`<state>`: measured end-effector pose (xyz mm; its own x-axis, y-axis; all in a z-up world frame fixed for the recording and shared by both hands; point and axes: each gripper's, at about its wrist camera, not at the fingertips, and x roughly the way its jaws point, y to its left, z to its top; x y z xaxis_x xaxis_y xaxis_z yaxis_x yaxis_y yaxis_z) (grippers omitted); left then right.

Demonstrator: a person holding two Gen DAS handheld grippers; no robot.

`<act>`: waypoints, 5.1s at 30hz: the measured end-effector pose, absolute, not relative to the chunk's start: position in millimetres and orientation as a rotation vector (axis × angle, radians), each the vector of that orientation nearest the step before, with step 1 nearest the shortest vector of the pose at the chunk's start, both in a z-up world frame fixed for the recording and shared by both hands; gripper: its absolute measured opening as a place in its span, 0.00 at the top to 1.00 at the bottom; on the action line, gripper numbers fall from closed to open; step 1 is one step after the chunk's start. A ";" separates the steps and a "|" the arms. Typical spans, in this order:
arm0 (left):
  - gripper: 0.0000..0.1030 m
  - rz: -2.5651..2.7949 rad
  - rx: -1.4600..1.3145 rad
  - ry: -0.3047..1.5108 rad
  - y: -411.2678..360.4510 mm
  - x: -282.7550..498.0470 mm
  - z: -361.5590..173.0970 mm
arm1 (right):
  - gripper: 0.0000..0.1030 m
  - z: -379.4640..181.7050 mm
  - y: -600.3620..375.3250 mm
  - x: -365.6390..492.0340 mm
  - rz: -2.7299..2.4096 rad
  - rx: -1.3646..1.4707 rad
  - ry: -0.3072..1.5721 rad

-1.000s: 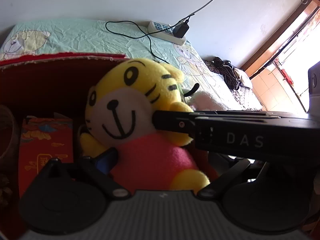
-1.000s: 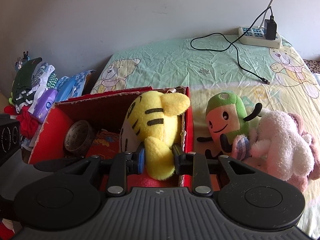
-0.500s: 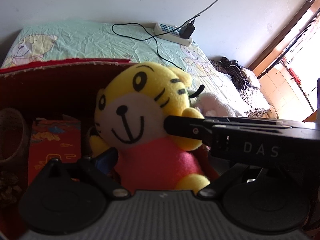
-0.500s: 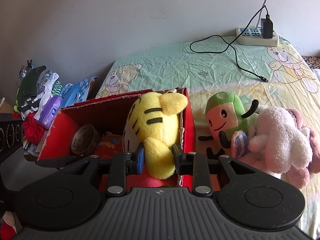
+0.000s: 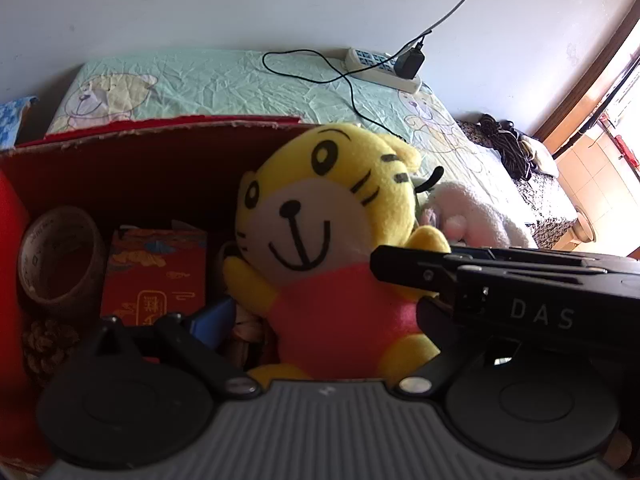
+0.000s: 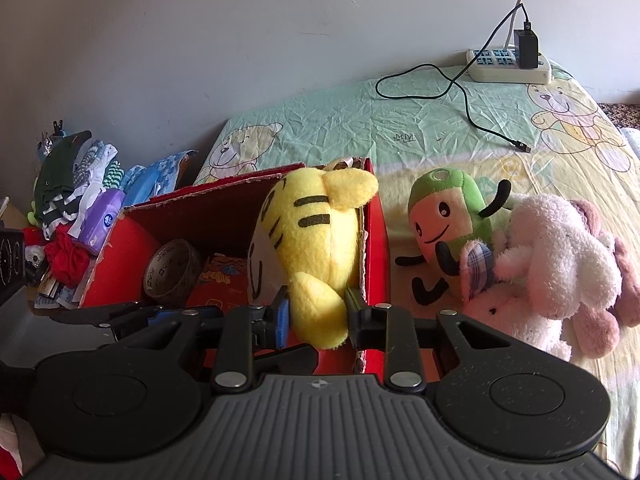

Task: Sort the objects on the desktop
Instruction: 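Open the right gripper to release the tiger plush inside the box, then move the right gripper to the pink teddy bear and grasp it, then lift the pink teddy bear with the right gripper and carry it to the box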

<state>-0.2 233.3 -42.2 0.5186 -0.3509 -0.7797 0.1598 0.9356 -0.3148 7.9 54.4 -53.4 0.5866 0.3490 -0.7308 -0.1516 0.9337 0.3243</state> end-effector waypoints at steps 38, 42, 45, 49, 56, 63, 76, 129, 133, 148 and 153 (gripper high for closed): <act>0.05 -0.132 -0.026 0.933 200.0 -28.6 -20.3 | 0.70 -47.4 33.7 -31.5 0.289 0.371 0.818; 0.04 -0.113 -0.013 0.929 194.6 -31.8 -16.7 | 0.69 -47.1 28.5 -33.5 0.308 0.385 0.809; 0.04 -0.095 -0.012 0.925 190.6 -34.2 -14.0 | 0.69 -45.5 24.6 -33.8 0.333 0.382 0.799; 0.03 -0.068 -0.011 0.922 184.0 -37.3 -10.2 | 0.69 -44.1 16.5 -34.5 0.367 0.386 0.792; 0.03 0.004 -0.017 0.915 173.4 -43.2 -3.2 | 0.68 -41.8 -2.9 -35.8 0.452 0.406 0.780; 0.03 0.062 0.035 0.872 152.4 -52.6 9.7 | 0.68 -40.7 -22.9 -35.3 0.541 0.433 0.766; 0.04 -0.060 0.086 0.763 87.7 -66.7 31.1 | 0.65 -57.5 -111.8 -43.5 0.531 0.548 0.732; 0.37 -0.353 0.099 1.078 -92.9 31.4 -130.5 | 0.73 -178.4 -260.2 14.2 0.401 0.610 1.004; 0.37 -0.432 0.107 1.107 -97.0 8.0 -129.2 | 0.74 -178.0 -268.3 -13.6 0.388 0.624 1.034; 0.34 -0.576 0.064 1.093 -76.7 -33.6 -99.7 | 0.63 -168.0 -300.0 -57.7 0.323 0.736 0.983; 0.34 -0.585 -0.069 1.081 -76.7 -3.3 -99.2 | 0.61 -179.0 -298.5 -28.4 0.363 0.741 0.962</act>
<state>-3.3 -76.7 -99.2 0.3352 -0.4805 -0.8104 0.4152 0.8475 -0.3308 -28.4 -298.5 -179.0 0.5387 0.5844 -0.6069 0.0380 0.7028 0.7104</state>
